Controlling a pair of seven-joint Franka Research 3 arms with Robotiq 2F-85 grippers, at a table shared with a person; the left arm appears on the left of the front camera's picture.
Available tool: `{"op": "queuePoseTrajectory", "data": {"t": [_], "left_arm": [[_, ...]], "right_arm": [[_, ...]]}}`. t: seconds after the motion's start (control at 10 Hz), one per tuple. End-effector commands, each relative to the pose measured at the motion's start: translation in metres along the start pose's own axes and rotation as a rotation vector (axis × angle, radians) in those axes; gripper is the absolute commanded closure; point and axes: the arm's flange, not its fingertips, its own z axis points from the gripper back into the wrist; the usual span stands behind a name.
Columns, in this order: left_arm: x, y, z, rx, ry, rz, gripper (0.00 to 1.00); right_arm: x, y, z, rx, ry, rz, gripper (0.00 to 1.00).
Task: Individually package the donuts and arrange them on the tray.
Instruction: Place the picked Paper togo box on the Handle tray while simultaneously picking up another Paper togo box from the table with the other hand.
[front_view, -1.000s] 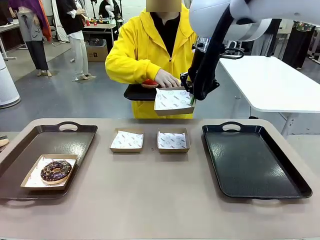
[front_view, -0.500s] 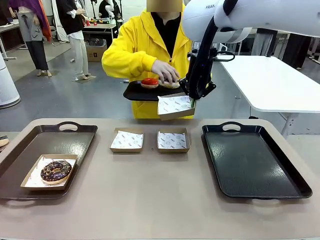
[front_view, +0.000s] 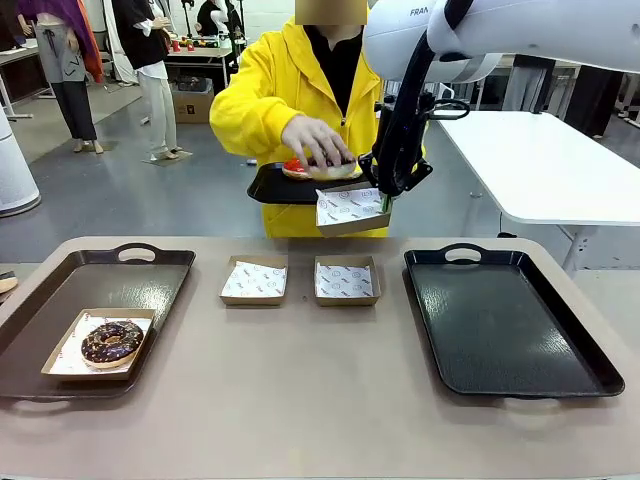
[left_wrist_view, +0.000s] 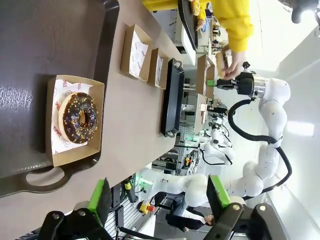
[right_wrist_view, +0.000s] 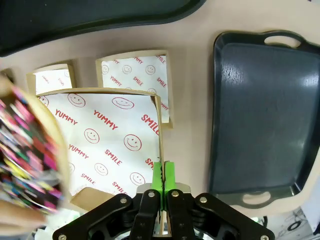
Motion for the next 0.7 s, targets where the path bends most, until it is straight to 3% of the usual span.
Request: {"op": "queuePoseTrajectory", "data": {"t": [0.0, 0.6], "left_arm": [[0.0006, -0.0008, 0.0026, -0.001, -0.005, 0.0, 0.0], [0.0006, -0.0008, 0.0026, -0.001, -0.005, 0.0, 0.0]], "right_arm": [[-0.0057, -0.0022, -0.0019, 0.014, 0.006, -0.02, 1.0], [-0.0057, -0.0022, -0.0019, 0.014, 0.006, -0.02, 1.0]]}}
